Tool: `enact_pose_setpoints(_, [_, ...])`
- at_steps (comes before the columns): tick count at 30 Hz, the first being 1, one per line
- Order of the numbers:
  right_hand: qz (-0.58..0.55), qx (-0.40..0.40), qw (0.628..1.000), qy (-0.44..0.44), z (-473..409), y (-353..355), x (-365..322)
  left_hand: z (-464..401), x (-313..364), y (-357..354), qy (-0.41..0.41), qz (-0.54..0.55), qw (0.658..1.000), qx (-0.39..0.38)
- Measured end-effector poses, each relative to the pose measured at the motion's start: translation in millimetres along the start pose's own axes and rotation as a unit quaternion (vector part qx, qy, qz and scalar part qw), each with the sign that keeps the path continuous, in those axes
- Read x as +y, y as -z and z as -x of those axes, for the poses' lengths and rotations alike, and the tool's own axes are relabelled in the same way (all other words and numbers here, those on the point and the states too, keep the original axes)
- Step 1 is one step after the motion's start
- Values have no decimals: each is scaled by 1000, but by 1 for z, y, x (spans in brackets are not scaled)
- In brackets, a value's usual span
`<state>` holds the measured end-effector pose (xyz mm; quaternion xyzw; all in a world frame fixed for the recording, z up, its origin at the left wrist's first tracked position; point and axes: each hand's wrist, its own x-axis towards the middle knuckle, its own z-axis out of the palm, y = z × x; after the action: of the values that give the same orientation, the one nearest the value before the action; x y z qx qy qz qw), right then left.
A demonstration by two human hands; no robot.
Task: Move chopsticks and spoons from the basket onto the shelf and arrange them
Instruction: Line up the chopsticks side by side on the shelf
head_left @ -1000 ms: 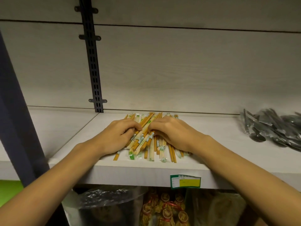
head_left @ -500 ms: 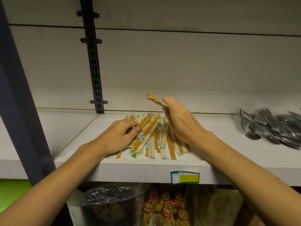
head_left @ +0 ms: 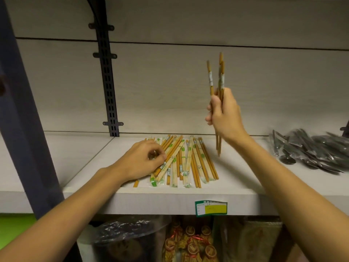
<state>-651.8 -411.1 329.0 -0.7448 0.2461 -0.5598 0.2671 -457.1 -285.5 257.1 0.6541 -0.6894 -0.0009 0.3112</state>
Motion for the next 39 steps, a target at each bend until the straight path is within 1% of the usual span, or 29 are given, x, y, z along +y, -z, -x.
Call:
enact_pose_setpoints(1, [-38, -16, 996, -75, -6, 3, -1, -3, 2, 0, 1, -4, 1000, -4])
enact_pose_setpoints(3, [-86, -49, 971, -219, -13, 9, 0, -8, 6, 1, 2, -16, 1000, -6])
enact_pose_setpoints(4, [-87, -67, 954, -278, -15, 11, 3, -11, 8, 0, 1, -24, 1000, -4])
enact_pose_setpoints(6, [-57, -107, 925, -360, -14, 15, 14, -15, 12, -2, -4, -41, 999, -4])
enact_pose_setpoints(9, [-13, -133, 901, -413, -6, 21, 33, -20, 16, -6, -11, -51, 999, -10])
enact_pose_setpoints(12, [44, -161, 893, -418, 4, 25, 46, -24, 17, -9, -10, -48, 999, -18])
enact_pose_setpoints(14, [98, -174, 895, -399, 8, 25, 52, -26, 18, -10, -7, -50, 998, -22])
enact_pose_setpoints(17, [203, -172, 908, -324, 5, 23, 59, -26, 16, -7, -9, -63, 998, -27])
enact_pose_setpoints(19, [234, -180, 909, -295, 3, 22, 59, -24, 11, -4, -11, -81, 996, -33])
enact_pose_setpoints(21, [263, -190, 908, -265, 4, 22, 56, -21, 7, 0, -6, -71, 997, -39])
enact_pose_setpoints(22, [281, -193, 909, -239, 4, 21, 54, -19, 5, 2, -2, -57, 998, -39])
enact_pose_setpoints(24, [313, -192, 917, -156, 8, 16, 46, -16, 3, 3, 3, -32, 999, -34])
enact_pose_setpoints(26, [299, -212, 928, -62, 14, 7, 32, -13, 3, 4, 8, -18, 999, -32])
enact_pose_setpoints(27, [279, -236, 931, -25, 19, 1, 24, -12, 3, 5, 10, -18, 999, -34])
enact_pose_setpoints(30, [253, -308, 915, 61, 29, -16, 8, -8, 3, 6, 19, -35, 998, -53])
enact_pose_setpoints(32, [256, -356, 895, 81, 33, -25, 5, -5, 3, 8, 21, -39, 998, -53])
enact_pose_setpoints(34, [278, -406, 867, 75, 35, -29, 8, -1, 2, 10, 18, -39, 998, -37])
enact_pose_setpoints(35, [288, -419, 858, 72, 36, -29, 11, 2, 0, 10, 16, -39, 999, -29])
enact_pose_setpoints(36, [289, -421, 857, 70, 37, -28, 13, 4, -1, 10, 15, -38, 999, -21])
enact_pose_setpoints(39, [269, -413, 870, 35, 38, -20, 16, 9, -6, 7, 21, -11, 1000, -2])
